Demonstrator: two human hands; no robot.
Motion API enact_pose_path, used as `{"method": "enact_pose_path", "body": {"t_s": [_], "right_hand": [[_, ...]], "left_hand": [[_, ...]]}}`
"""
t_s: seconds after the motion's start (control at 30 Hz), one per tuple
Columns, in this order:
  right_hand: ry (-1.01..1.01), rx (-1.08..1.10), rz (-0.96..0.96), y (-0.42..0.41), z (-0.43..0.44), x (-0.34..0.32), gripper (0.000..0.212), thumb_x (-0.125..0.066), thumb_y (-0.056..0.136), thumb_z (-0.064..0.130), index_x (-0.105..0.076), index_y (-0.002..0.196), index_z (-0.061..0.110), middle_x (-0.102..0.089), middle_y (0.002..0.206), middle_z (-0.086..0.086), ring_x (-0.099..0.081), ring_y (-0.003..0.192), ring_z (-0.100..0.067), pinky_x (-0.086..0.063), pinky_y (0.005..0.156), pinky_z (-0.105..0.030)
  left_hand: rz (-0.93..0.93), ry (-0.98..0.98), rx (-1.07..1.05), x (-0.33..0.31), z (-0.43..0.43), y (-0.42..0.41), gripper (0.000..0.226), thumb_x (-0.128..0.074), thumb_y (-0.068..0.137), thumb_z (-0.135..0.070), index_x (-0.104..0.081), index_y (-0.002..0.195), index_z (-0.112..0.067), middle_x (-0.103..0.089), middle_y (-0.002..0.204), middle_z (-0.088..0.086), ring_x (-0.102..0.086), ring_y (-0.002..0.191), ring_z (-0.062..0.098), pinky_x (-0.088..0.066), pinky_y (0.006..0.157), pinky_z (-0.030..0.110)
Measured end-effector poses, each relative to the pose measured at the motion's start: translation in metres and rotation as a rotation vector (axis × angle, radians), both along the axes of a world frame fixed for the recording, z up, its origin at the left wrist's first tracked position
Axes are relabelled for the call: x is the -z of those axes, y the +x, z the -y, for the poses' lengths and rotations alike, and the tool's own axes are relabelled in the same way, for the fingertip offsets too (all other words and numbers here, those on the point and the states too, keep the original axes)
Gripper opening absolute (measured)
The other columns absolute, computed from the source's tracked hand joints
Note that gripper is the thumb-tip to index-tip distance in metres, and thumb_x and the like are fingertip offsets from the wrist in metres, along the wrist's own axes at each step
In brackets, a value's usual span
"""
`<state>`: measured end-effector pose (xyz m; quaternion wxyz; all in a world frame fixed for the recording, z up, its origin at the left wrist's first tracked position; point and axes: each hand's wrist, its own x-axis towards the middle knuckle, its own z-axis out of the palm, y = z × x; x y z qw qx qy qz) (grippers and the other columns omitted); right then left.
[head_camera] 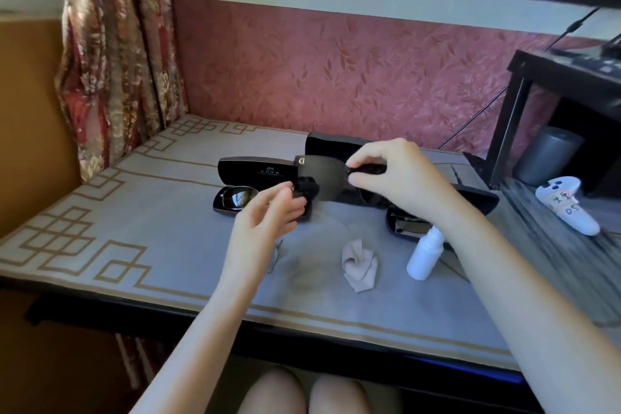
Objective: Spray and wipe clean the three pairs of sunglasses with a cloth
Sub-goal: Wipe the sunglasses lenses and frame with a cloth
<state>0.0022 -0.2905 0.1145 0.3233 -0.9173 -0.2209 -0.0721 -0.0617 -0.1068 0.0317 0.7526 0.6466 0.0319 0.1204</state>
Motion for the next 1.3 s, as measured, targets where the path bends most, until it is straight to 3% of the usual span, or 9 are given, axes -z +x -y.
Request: {"method": "enact_pose_path", "body": {"t_s": [0.1,0.23,0.33,0.5,0.67,0.87,1.1,1.2,1.3], "right_hand": [[0.005,0.071,-0.021,0.025,0.004,-0.01,0.013,-0.073,0.083,0.01,-0.073,0.096,0.015,-0.069,0.093,0.003,-0.063,0.095,-0.011,-0.046,0.094,-0.026],[-0.082,0.155,-0.034,0.054,0.004,-0.008,0.013,-0.072,0.082,0.009,-0.072,0.094,0.014,-0.066,0.093,0.0,-0.06,0.101,-0.018,-0.047,0.094,-0.033],[-0.171,0.168,-0.053,0.07,0.0,-0.001,0.014,-0.071,0.083,0.006,-0.073,0.097,0.009,-0.068,0.099,-0.004,-0.061,0.107,-0.023,-0.049,0.094,-0.037],[-0.343,0.198,-0.083,0.088,-0.01,0.01,0.014,-0.068,0.086,0.004,-0.069,0.1,0.008,-0.064,0.117,-0.014,-0.064,0.1,-0.032,-0.052,0.087,-0.04],[-0.469,0.2,-0.102,0.088,-0.024,0.02,0.015,-0.061,0.091,0.003,-0.064,0.105,0.004,-0.058,0.12,-0.017,-0.058,0.079,-0.029,-0.046,0.067,-0.032],[-0.553,0.206,-0.12,0.092,-0.031,0.02,0.02,-0.057,0.091,-0.006,-0.062,0.111,-0.003,-0.057,0.122,-0.021,-0.049,0.075,-0.028,-0.038,0.06,-0.029],[-0.568,0.207,-0.146,0.099,-0.033,0.024,0.02,-0.065,0.087,-0.003,-0.064,0.107,-0.004,-0.061,0.118,-0.022,-0.053,0.077,-0.029,-0.043,0.067,-0.031],[-0.594,0.186,-0.143,0.1,-0.035,0.027,0.008,-0.065,0.085,-0.005,-0.063,0.093,-0.004,-0.063,0.1,-0.02,-0.051,0.072,-0.027,-0.042,0.065,-0.031],[-0.607,0.176,-0.13,0.101,-0.035,0.029,0.016,-0.063,0.085,-0.007,-0.054,0.082,0.006,-0.054,0.09,-0.013,-0.049,0.07,-0.027,-0.04,0.063,-0.031]], "left_hand": [[0.045,0.195,0.022,0.01,0.014,0.003,0.02,-0.064,0.092,-0.019,-0.069,0.111,-0.024,-0.075,0.098,-0.007,-0.068,0.098,0.002,-0.048,0.077,0.01],[0.111,0.394,0.052,0.023,0.026,0.007,0.021,-0.064,0.091,-0.019,-0.069,0.109,-0.029,-0.073,0.102,-0.018,-0.064,0.102,-0.005,-0.047,0.095,0.018],[0.124,0.482,0.072,0.028,0.028,0.01,0.018,-0.063,0.092,-0.024,-0.069,0.106,-0.033,-0.07,0.103,-0.026,-0.061,0.103,-0.009,-0.047,0.095,0.021],[0.129,0.605,0.095,0.036,0.03,0.012,0.018,-0.064,0.091,-0.028,-0.069,0.104,-0.039,-0.066,0.103,-0.035,-0.067,0.088,0.023,-0.047,0.078,0.019],[0.163,0.577,0.09,0.039,0.028,0.014,0.017,-0.063,0.092,-0.026,-0.07,0.104,-0.036,-0.07,0.099,-0.028,-0.061,0.1,-0.012,-0.045,0.089,0.012],[0.167,0.572,0.082,0.042,0.027,0.014,0.019,-0.062,0.092,-0.025,-0.068,0.101,-0.041,-0.071,0.098,-0.028,-0.061,0.1,-0.012,-0.047,0.092,0.019],[0.157,0.573,0.094,0.043,0.027,0.015,0.018,-0.063,0.092,-0.024,-0.07,0.104,-0.036,-0.072,0.097,-0.025,-0.063,0.097,-0.011,-0.049,0.089,0.021],[0.163,0.562,0.102,0.042,0.027,0.014,0.018,-0.063,0.093,-0.023,-0.07,0.103,-0.037,-0.072,0.096,-0.025,-0.063,0.097,-0.01,-0.05,0.09,0.021],[0.164,0.558,0.104,0.042,0.027,0.014,0.021,-0.063,0.093,-0.023,-0.068,0.1,-0.042,-0.072,0.096,-0.026,-0.063,0.098,-0.01,-0.05,0.09,0.021]]}}
